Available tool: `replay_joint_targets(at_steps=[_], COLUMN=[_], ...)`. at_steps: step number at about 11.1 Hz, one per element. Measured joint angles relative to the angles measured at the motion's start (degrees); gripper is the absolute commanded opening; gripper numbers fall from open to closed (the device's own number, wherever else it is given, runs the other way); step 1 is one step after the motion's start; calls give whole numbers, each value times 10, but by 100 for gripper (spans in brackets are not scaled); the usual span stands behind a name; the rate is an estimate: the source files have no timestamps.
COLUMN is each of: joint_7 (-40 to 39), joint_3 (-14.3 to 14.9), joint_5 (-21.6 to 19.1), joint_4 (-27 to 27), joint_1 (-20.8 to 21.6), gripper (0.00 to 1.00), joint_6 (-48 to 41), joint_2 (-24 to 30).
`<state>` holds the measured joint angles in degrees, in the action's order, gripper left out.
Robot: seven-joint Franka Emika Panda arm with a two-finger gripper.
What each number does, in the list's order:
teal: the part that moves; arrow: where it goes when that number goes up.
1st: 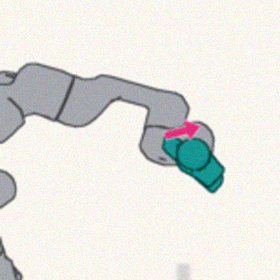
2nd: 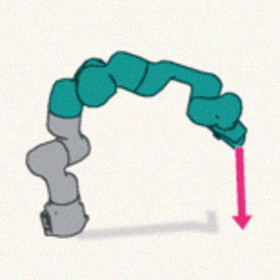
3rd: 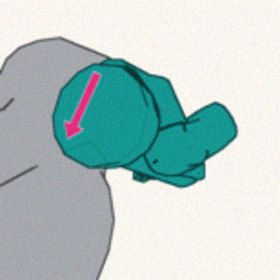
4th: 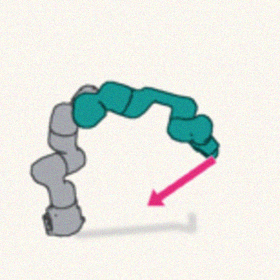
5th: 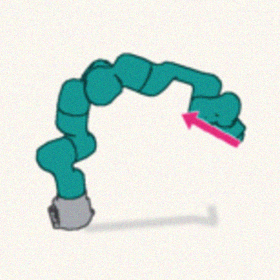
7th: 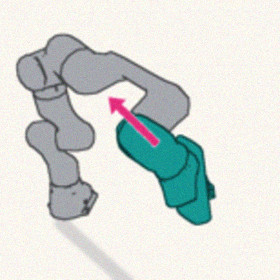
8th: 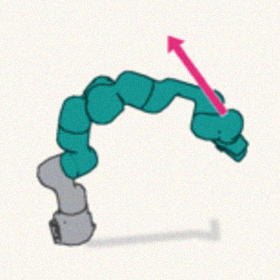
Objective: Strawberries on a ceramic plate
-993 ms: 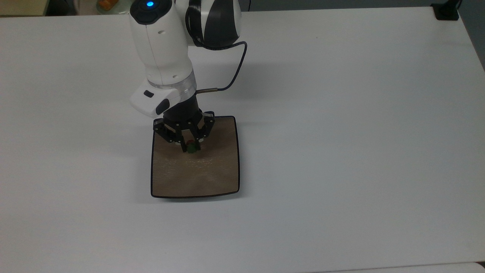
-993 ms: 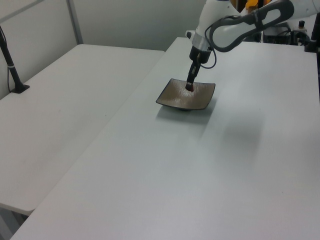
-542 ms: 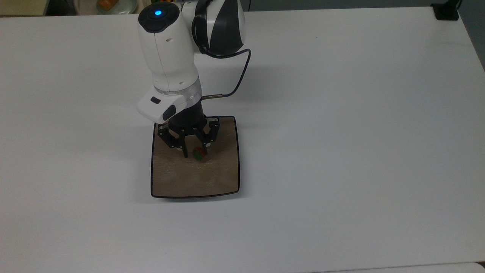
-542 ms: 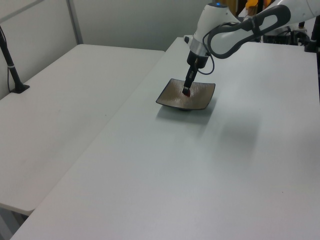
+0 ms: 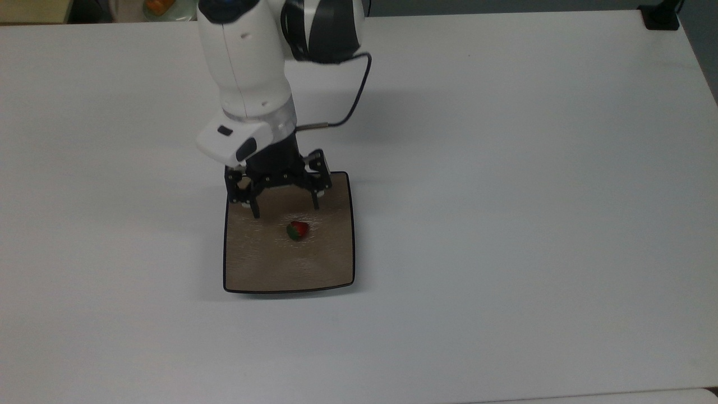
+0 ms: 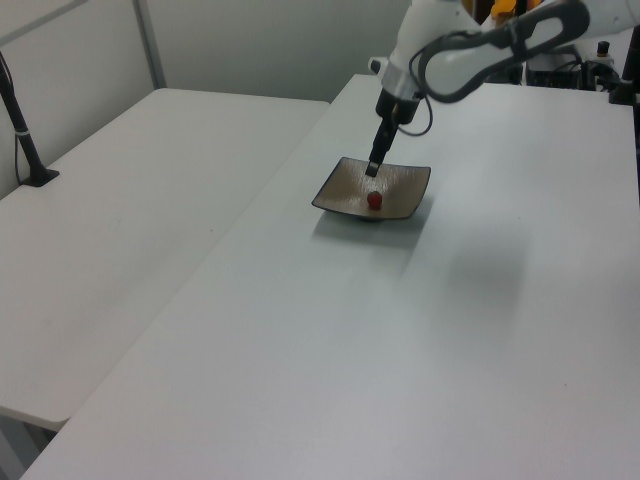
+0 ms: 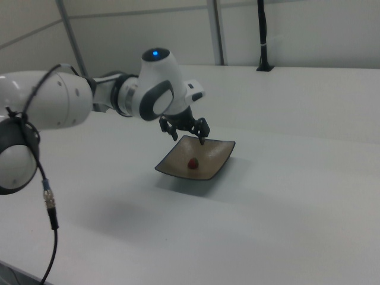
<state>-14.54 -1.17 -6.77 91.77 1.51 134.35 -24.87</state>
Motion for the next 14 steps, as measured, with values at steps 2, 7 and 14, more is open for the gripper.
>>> replay_joint_targets(at_steps=[2, 7, 14], joint_7=[0, 29, 146], joint_3=[4, 37, 24], joint_5=[0, 0, 21], joint_4=[-1, -1, 1], joint_1=[-11, -21, 14], gripper=[100, 100, 100], joint_6=[-105, -379, -426], joint_2=[65, 232, 281])
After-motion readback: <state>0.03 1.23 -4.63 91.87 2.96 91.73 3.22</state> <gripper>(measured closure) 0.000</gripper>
